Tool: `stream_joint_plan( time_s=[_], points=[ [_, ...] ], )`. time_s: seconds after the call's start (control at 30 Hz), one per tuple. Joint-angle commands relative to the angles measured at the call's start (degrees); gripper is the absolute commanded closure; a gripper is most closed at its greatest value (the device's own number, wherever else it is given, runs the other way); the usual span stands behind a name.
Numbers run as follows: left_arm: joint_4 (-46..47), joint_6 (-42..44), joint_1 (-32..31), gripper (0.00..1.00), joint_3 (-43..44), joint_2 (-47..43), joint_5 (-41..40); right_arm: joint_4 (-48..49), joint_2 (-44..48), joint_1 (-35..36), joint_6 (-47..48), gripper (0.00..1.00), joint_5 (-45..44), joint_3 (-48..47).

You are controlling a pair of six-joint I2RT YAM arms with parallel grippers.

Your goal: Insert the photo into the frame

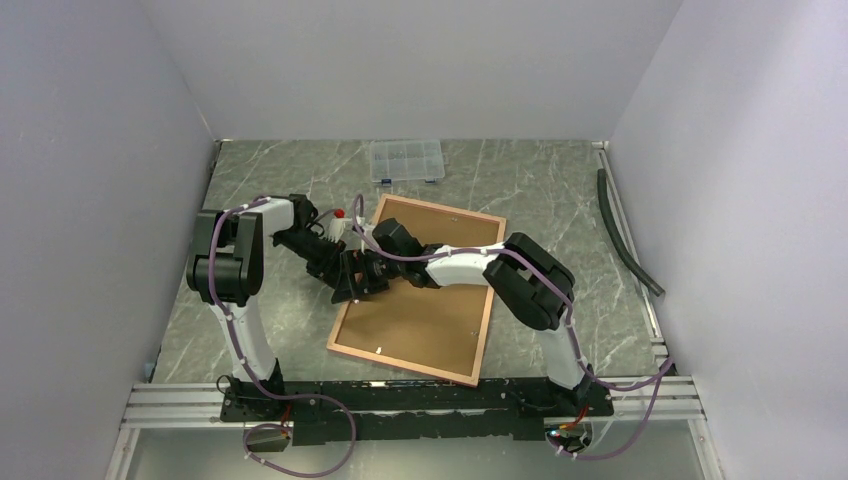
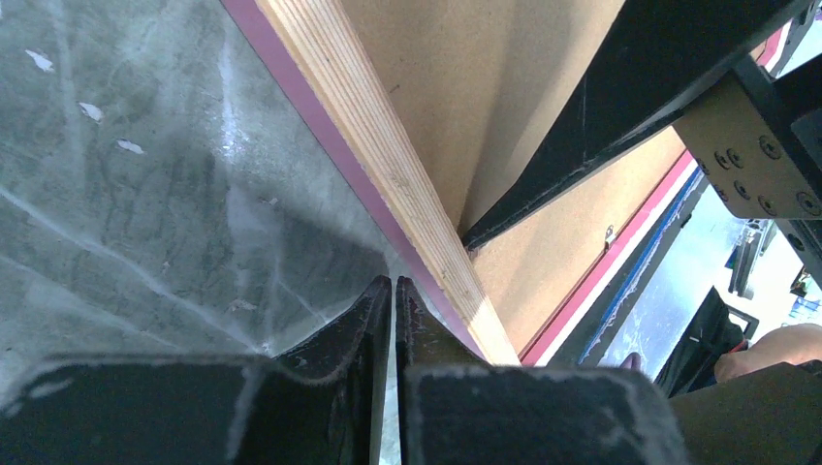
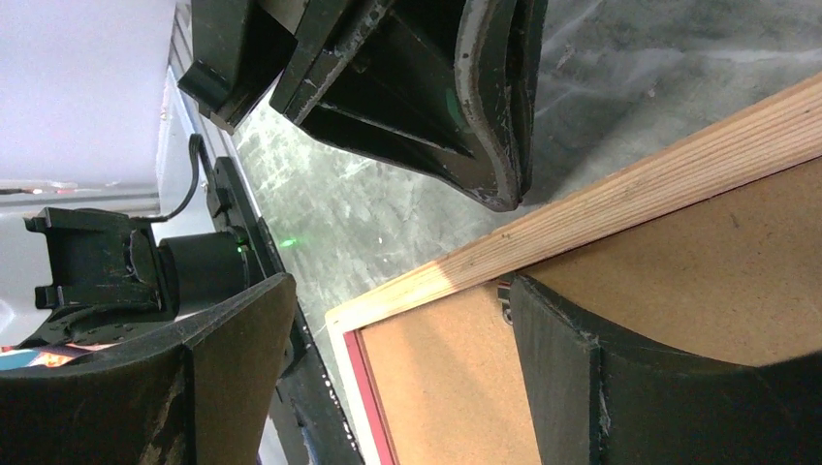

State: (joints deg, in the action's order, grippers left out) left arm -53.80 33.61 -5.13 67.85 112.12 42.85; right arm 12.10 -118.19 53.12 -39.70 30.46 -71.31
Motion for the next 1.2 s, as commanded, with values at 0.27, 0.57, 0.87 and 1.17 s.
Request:
stream_joint_plan(
  time_s=[0.27, 0.57, 0.87, 1.17],
  points=[
    [-3.93, 3.85, 1.40, 0.86, 1.88, -2.67, -0.97, -8.11, 13.90, -8.74, 4.33, 0.00, -3.67, 1.08],
    [-2.56, 10.59, 1.04, 0.85, -4.43, -5.91, -7.10, -32.23, 32.56, -28.31, 4.83, 0.00, -33.58, 13.60],
    [2.82, 9.54, -6.36, 0.86, -10.53, -8.38, -11.39, -28.09, 30.14, -36.66, 4.52, 0.00, -27.42, 22.78],
    [3.65, 7.52, -13.61, 0.86, -12.09, -10.54, -9.70, -23.86, 19.72, -36.60, 5.03, 0.00, -14.15, 12.64]
  ],
)
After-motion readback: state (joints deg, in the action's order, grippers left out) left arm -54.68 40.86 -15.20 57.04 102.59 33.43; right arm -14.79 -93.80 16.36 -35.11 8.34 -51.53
